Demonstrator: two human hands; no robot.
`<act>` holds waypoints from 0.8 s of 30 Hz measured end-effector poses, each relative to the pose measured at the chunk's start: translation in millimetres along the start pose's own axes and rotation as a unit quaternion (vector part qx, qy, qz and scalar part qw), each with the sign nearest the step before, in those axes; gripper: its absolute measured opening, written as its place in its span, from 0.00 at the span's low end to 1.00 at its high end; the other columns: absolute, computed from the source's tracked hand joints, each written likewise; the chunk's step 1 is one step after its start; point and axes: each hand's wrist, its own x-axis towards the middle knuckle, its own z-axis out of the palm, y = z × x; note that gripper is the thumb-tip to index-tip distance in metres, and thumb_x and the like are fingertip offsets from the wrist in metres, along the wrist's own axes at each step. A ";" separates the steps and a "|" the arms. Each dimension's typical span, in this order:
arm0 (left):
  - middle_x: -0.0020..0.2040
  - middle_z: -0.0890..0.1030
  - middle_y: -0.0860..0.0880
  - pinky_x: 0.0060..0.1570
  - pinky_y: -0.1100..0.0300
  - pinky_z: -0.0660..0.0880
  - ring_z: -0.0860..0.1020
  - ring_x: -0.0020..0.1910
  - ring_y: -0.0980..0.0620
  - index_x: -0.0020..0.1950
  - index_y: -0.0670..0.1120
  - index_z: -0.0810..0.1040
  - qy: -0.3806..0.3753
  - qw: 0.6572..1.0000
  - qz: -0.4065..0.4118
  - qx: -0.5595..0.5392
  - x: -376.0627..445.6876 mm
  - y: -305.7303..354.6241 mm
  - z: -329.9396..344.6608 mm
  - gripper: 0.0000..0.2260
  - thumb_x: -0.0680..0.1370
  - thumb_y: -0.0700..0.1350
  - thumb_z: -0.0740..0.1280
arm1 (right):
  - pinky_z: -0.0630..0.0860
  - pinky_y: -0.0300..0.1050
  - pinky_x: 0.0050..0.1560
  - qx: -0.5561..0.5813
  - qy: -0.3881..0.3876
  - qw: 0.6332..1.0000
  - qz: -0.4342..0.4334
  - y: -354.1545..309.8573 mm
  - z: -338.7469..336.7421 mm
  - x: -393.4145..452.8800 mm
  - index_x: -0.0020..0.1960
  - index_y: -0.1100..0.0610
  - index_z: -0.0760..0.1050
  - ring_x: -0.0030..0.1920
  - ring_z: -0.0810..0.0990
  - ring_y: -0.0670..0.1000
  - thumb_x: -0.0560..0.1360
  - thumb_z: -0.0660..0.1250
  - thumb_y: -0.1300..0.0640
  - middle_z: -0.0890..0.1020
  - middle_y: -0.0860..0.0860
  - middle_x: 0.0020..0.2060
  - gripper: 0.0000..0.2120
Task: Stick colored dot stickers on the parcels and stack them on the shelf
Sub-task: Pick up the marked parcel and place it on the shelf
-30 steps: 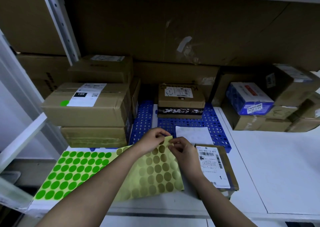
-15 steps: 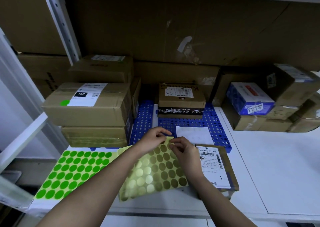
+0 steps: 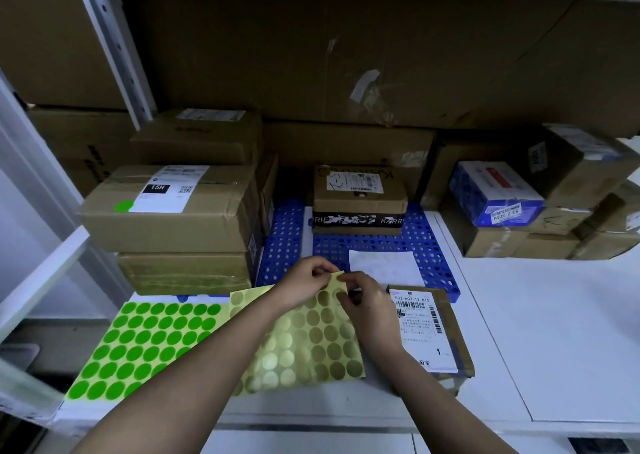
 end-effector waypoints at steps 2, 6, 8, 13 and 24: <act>0.43 0.79 0.51 0.39 0.70 0.73 0.77 0.42 0.58 0.50 0.47 0.80 -0.003 1.000 -0.005 -0.015 0.6 1.8 -0.6 0.10 0.79 0.36 0.61 | 0.74 0.42 0.40 -0.012 0.019 1.000 -0.019 1.3 1.8 -1.8 0.56 0.51 0.79 0.41 0.80 0.47 0.75 0.69 0.56 0.82 0.47 0.44 0.10; 0.45 0.79 0.48 0.43 0.66 0.74 0.77 0.44 0.54 0.52 0.44 0.80 0.002 1.000 -0.020 -0.023 0.8 1.3 -2.0 0.10 0.79 0.36 0.60 | 0.74 0.39 0.38 -0.009 0.048 0.998 -0.033 2.6 4.2 -3.6 0.52 0.54 0.82 0.40 0.82 0.47 0.74 0.71 0.57 0.84 0.48 0.42 0.08; 0.48 0.80 0.45 0.45 0.63 0.74 0.78 0.46 0.52 0.52 0.44 0.80 0.001 1.000 -0.020 -0.011 0.5 0.2 -2.0 0.09 0.79 0.36 0.60 | 0.75 0.42 0.36 -0.014 0.055 0.998 -0.034 1.9 4.3 -4.1 0.50 0.53 0.82 0.39 0.82 0.47 0.74 0.71 0.56 0.85 0.47 0.40 0.06; 0.47 0.79 0.47 0.47 0.61 0.74 0.77 0.47 0.52 0.51 0.46 0.79 0.006 1.000 -0.014 0.004 3.0 -3.1 -1.0 0.09 0.79 0.37 0.61 | 0.74 0.43 0.32 -0.038 0.075 0.995 -0.055 2.1 7.7 -3.6 0.45 0.52 0.81 0.37 0.80 0.47 0.73 0.72 0.57 0.81 0.45 0.44 0.02; 0.46 0.80 0.53 0.56 0.52 0.75 0.78 0.50 0.52 0.44 0.55 0.77 -0.011 0.998 -0.026 0.050 9.3 -23.6 15.8 0.13 0.79 0.38 0.62 | 0.71 0.39 0.48 -0.008 0.090 0.986 -0.139 13.3 13.3 -7.0 0.41 0.53 0.82 0.47 0.75 0.49 0.67 0.75 0.59 0.78 0.49 0.46 0.04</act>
